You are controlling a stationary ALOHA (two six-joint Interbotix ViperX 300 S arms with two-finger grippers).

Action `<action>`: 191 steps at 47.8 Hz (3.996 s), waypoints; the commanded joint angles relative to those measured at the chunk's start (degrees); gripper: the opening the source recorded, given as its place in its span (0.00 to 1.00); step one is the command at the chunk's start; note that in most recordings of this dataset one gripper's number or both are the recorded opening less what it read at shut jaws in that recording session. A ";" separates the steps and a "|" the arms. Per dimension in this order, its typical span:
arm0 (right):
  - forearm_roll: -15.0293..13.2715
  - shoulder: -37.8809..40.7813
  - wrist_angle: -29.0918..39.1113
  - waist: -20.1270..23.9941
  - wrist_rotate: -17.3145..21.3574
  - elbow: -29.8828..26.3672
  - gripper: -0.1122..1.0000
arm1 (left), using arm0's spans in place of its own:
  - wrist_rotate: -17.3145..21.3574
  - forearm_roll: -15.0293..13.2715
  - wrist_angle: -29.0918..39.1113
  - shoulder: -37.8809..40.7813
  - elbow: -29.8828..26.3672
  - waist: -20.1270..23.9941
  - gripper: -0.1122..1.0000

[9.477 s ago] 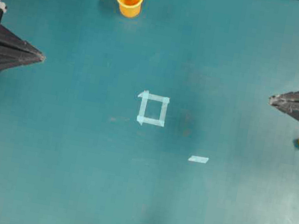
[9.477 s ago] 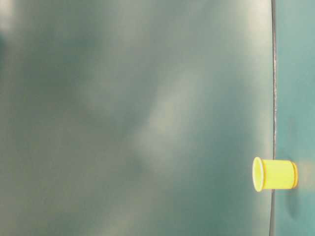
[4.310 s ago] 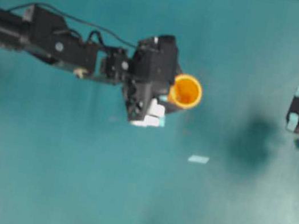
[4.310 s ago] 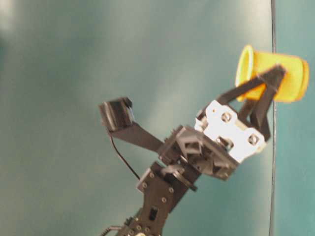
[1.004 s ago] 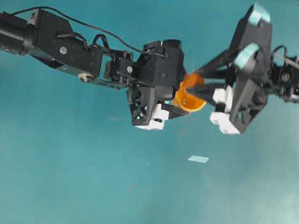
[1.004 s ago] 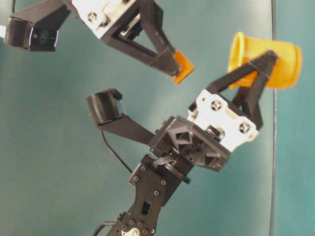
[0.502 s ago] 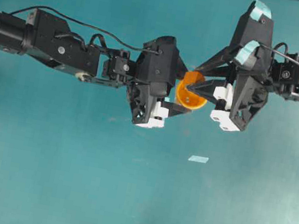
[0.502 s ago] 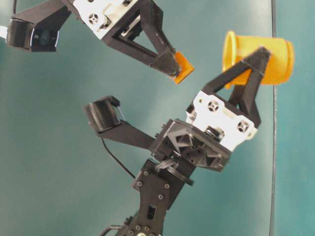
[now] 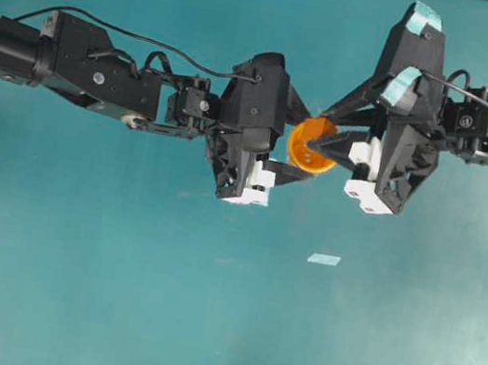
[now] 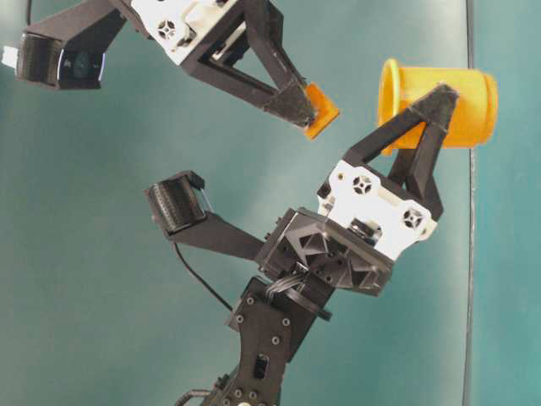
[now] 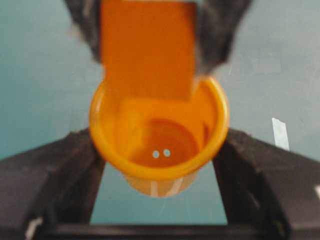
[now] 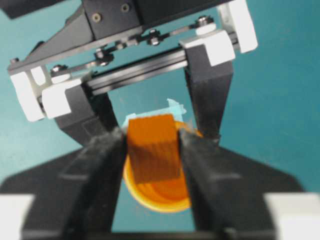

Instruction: Hold the block with right arm and the cup with left arm, then put the block into the cup.

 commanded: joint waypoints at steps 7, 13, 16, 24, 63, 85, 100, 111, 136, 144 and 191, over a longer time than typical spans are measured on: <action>-0.09 -0.62 -0.44 -0.09 -0.09 -1.41 0.68 | 0.00 0.09 -0.62 -2.46 -0.88 0.09 0.69; -0.09 -0.62 -0.44 -0.09 -0.09 -1.41 0.66 | 0.00 0.09 -0.62 -2.46 -0.88 0.09 0.69; -0.09 -0.62 -0.44 -0.09 -0.09 -1.41 0.66 | 0.00 0.18 -0.62 -2.46 -0.79 0.09 0.69; -0.09 -0.62 -0.26 -0.09 -0.09 -1.41 0.66 | 0.00 0.09 -0.62 -2.46 -0.88 0.09 0.69; -0.09 -0.62 -0.26 -0.09 -0.09 -1.41 0.66 | 0.00 0.18 -0.70 -2.46 -0.88 0.09 0.69; -0.09 -0.53 -0.26 0.00 0.00 -1.41 0.66 | 0.00 0.18 -0.62 -2.46 -0.88 0.09 0.69; -0.09 -0.62 -0.26 -0.09 0.00 -1.41 0.66 | 0.00 0.18 -0.62 -2.46 -0.88 0.09 0.69; -0.09 -0.62 -0.26 -0.09 -0.09 -1.32 0.66 | 0.00 0.09 -0.62 -2.46 -0.88 0.09 0.69; -0.09 -0.62 -0.26 0.00 0.00 -1.32 0.66 | 0.00 0.09 -0.62 -2.46 -0.79 0.09 0.69; -0.09 -0.62 -0.26 -0.09 0.00 -1.32 0.66 | -0.09 0.09 -0.62 -2.55 -0.70 0.09 0.69; -0.09 -0.62 -0.18 -0.09 0.00 -1.32 0.66 | -0.09 0.09 -0.62 -2.46 -0.70 0.09 0.69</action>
